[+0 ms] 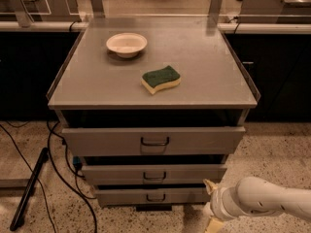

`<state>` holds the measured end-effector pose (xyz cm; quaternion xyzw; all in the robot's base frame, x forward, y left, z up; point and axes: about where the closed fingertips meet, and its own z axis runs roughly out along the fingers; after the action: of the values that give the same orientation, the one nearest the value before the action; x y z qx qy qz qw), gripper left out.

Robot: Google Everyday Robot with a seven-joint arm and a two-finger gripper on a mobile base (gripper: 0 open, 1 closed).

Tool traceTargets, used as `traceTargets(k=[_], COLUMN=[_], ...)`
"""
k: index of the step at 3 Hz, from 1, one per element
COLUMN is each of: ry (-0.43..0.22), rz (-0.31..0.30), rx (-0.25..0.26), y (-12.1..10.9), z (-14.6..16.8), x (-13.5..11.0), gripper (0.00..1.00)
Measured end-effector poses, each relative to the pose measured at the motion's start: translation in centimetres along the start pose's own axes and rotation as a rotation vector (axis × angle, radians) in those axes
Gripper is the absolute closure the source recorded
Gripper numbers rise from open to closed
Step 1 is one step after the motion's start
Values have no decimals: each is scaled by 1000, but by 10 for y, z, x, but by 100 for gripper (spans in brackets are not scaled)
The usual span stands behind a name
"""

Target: Open bottom drawer

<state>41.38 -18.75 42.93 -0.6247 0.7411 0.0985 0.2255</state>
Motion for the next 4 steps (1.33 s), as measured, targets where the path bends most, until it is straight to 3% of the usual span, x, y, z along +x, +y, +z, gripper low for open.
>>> traceTargets(k=[1,2,3,4], ry=[0,-7,-41,-77], rz=[0,2,19,32], rx=[0,-42,-105,-124], y=[0,5,15,23], z=[0,15,58,93], x=[0,9,35,52], gripper=[0,0,0,0])
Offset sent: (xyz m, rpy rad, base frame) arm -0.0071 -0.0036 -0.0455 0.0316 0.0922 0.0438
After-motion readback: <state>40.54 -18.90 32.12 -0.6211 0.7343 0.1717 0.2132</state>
